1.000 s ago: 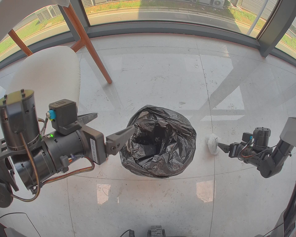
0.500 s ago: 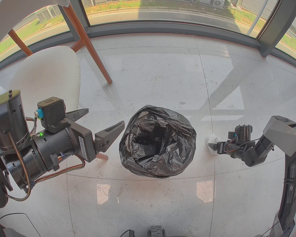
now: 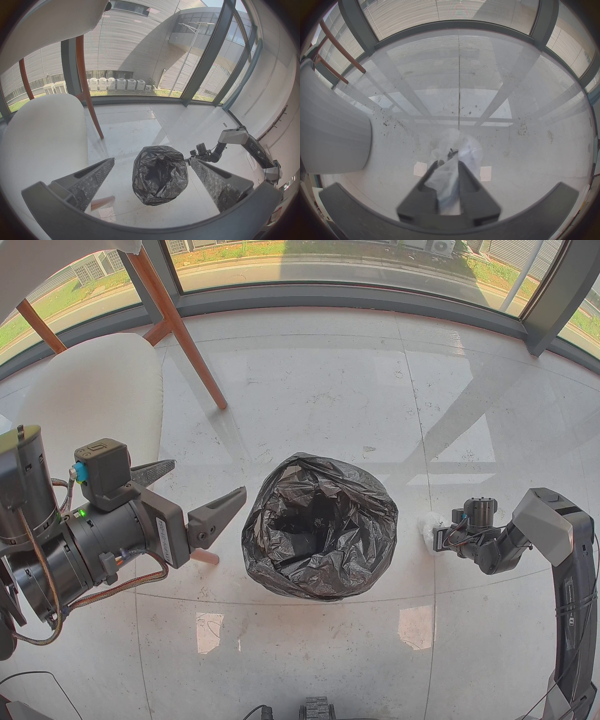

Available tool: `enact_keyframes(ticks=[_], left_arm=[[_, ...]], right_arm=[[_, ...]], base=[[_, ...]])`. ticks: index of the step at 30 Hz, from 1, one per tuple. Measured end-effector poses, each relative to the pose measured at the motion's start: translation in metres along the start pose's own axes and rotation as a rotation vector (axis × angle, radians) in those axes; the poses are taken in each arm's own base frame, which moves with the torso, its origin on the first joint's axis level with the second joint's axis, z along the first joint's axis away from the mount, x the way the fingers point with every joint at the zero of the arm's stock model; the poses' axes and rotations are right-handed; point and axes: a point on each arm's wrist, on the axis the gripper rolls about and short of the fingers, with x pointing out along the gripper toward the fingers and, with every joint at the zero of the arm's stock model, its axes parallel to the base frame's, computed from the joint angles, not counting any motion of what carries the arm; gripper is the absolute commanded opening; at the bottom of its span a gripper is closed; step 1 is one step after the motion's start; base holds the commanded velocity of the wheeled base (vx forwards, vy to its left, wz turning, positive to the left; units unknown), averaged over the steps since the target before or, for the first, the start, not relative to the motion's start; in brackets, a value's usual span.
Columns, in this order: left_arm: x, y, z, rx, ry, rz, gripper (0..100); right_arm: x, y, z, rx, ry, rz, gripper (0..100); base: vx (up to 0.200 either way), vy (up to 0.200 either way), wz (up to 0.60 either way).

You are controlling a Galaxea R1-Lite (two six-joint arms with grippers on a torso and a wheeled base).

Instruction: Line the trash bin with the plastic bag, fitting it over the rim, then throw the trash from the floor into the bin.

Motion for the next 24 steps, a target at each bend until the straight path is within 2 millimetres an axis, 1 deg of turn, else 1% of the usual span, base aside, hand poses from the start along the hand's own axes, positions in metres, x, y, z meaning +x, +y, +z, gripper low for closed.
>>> enact_keyframes(ticks=[3, 6, 8, 11, 14, 15, 16, 18, 21, 23, 24], left_arm=[[0.0, 0.0, 0.0, -0.001, -0.002, -0.002, 100], [0.0, 0.0, 0.001, -0.001, -0.011, -0.003, 100], [0.001, 0.0, 0.001, -0.002, -0.015, -0.003, 100], [0.002, 0.0, 0.001, -0.001, -0.017, -0.004, 100], [0.003, 0.0, 0.001, -0.001, -0.018, -0.005, 100], [0.003, 0.0, 0.001, -0.001, -0.018, -0.005, 100], [0.003, 0.0, 0.001, -0.001, -0.018, -0.004, 100], [0.003, 0.0, 0.001, -0.001, -0.016, -0.005, 100], [0.004, 0.0, 0.001, -0.001, -0.019, -0.004, 100], [0.004, 0.0, 0.002, -0.001, -0.02, -0.004, 100], [0.004, 0.0, 0.002, -0.002, -0.022, -0.004, 100]], right_arm=[[0.001, -0.003, -0.002, 0.003, 0.004, -0.005, 0], [-0.003, -0.007, 0.005, 0.006, -0.005, -0.013, 0], [-0.01, -0.008, 0.015, 0.007, -0.019, -0.015, 0], [-0.028, -0.007, 0.038, 0.012, -0.04, -0.002, 0], [-0.055, -0.003, 0.068, 0.027, -0.063, 0.026, 0], [-0.068, 0.0, 0.08, 0.04, -0.066, 0.046, 0], [-0.077, 0.003, 0.088, 0.051, -0.067, 0.061, 0], [-0.104, 0.013, 0.108, 0.085, -0.068, 0.106, 0], [-0.147, 0.035, 0.134, 0.157, -0.062, 0.194, 0], [-0.178, 0.053, 0.147, 0.22, -0.053, 0.265, 0], [-0.197, 0.067, 0.153, 0.268, -0.045, 0.316, 0]], base=[[0.0, 0.0, 0.0], [0.0, 0.0, 0.0], [0.0, 0.0, 0.0], [0.0, 0.0, 0.0], [0.0, 0.0, 0.0], [0.0, 0.0, 0.0], [0.0, 0.0, 0.0], [0.0, 0.0, 0.0], [0.0, 0.0, 0.0], [0.0, 0.0, 0.0], [0.0, 0.0, 0.0]])
